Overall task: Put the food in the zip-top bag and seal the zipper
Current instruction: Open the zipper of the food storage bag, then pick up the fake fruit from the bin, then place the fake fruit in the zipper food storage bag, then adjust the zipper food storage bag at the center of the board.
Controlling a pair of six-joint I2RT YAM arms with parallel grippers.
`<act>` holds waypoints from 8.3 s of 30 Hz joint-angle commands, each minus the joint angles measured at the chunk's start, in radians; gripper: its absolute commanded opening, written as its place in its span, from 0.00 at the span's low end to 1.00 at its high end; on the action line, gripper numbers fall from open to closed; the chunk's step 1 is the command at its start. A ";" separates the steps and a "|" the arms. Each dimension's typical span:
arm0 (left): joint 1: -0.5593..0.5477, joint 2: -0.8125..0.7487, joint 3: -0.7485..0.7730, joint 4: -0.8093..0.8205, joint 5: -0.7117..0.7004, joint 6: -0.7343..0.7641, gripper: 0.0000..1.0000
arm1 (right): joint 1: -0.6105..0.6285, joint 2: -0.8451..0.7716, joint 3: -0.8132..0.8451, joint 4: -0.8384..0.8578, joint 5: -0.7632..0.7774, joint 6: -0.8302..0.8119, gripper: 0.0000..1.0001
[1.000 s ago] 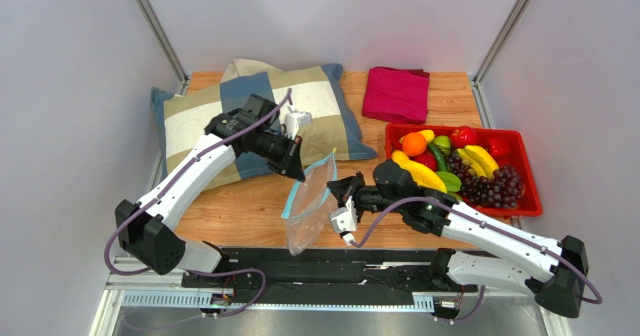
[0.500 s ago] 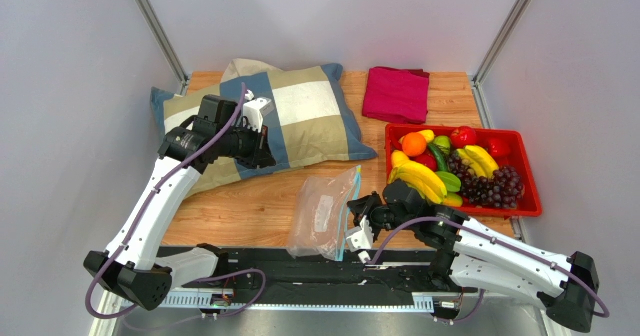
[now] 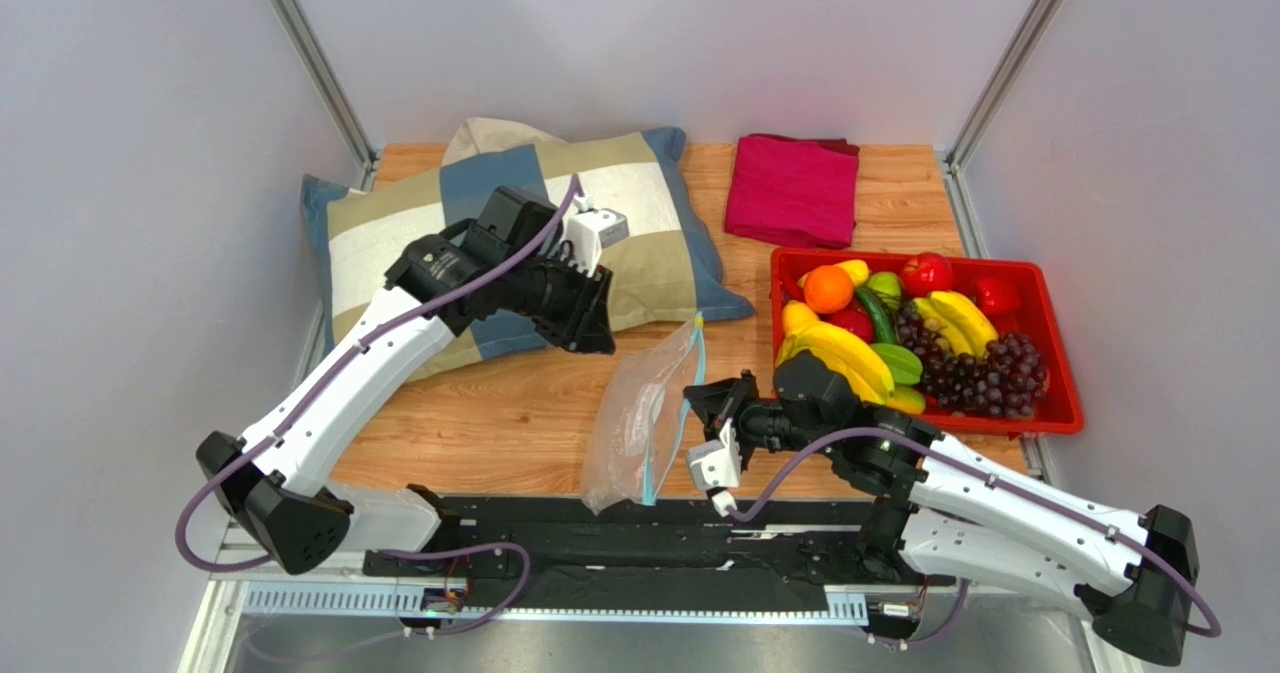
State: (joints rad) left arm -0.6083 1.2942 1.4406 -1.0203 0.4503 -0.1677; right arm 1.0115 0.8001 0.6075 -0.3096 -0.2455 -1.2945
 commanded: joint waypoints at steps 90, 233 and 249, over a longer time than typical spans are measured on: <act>-0.050 0.274 0.066 0.183 -0.117 -0.239 0.00 | -1.188 0.226 0.454 -0.840 -0.161 0.741 0.77; 0.059 0.229 -0.172 0.709 0.487 -0.440 0.00 | -0.490 0.310 0.494 -0.606 -0.336 1.034 0.73; 0.082 0.214 -0.154 0.565 0.446 -0.372 0.04 | -0.490 0.448 0.279 -0.267 -0.476 1.288 0.23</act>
State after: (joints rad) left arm -0.5362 1.5475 1.2495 -0.4118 0.9035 -0.5800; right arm 0.5240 1.2434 0.8803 -0.6975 -0.6632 -0.0853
